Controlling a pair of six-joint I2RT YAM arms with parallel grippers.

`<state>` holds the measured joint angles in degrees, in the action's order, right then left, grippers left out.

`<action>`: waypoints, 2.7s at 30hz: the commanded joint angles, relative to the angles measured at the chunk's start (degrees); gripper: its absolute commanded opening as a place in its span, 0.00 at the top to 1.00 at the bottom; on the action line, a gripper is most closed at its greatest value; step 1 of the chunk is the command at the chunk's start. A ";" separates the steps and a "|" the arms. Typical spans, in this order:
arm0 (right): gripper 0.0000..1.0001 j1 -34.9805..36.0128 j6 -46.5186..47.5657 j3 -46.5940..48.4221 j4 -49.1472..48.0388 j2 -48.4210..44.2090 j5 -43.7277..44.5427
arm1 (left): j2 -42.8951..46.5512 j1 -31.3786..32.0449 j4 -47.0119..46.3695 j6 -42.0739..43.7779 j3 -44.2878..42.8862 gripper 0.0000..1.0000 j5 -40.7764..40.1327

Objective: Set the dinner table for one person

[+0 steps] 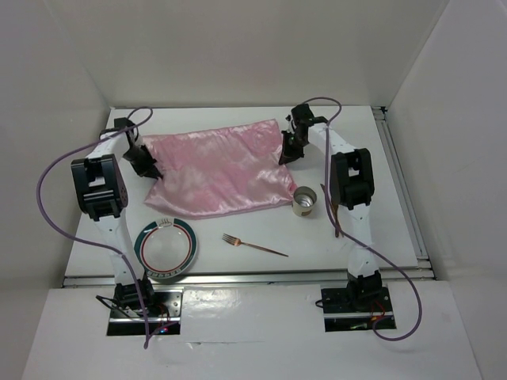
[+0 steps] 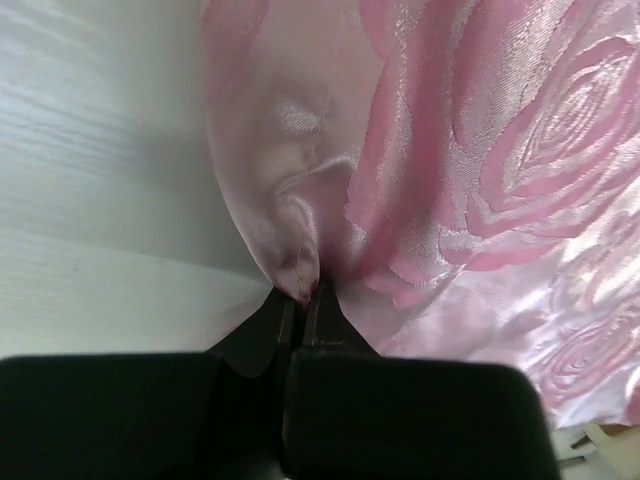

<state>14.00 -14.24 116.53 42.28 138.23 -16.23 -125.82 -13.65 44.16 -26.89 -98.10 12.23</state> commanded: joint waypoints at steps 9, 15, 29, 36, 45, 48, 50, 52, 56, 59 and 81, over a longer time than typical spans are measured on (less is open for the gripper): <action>1.00 0.15 -0.79 0.89 -1.24 -12.19 3.39 | 12.50 0.03 6.71 3.86 -12.18 1.00 4.04; 1.00 0.15 -1.40 -3.57 -2.19 -20.98 5.24 | 19.90 0.03 14.46 5.63 -15.80 1.00 2.54; 0.48 -1.43 -2.20 7.46 6.83 -5.62 6.64 | -9.05 0.03 19.80 1.93 -39.68 0.12 3.42; 0.08 -3.18 -4.12 -5.16 0.97 -14.82 7.97 | 8.81 0.03 9.55 1.16 -15.49 0.00 -10.01; 0.24 -2.57 -4.13 -22.04 -1.50 -27.48 5.07 | 18.07 -2.79 2.95 -1.32 9.94 0.08 -8.99; 0.29 -0.73 -4.13 -24.50 -2.03 -30.47 4.36 | 17.54 -2.79 0.49 -1.85 12.41 0.08 -6.27; 0.33 1.20 -3.43 -26.34 -3.17 -32.85 3.75 | 16.84 -2.79 -0.65 -1.85 13.02 0.08 -5.73; 0.40 3.74 -2.03 -26.96 -3.79 -33.99 3.75 | 14.73 -2.79 -0.66 -1.85 13.03 0.08 -5.73; 0.46 8.83 -0.53 -26.44 -0.89 -32.68 3.57 | 11.83 -2.79 -2.05 -1.85 12.50 0.08 -4.59; 0.55 11.65 -0.53 -28.37 -0.18 -32.07 5.23 | 9.99 -2.79 -2.85 -2.37 11.88 0.10 -3.10; 0.66 12.81 -9.94 -36.20 3.60 -33.56 21.42 | 22.56 -2.79 7.88 1.06 6.27 0.11 -0.45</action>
<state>26.28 -23.57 79.11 46.22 107.04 5.41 -102.65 -16.36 51.57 -26.92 -90.63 10.63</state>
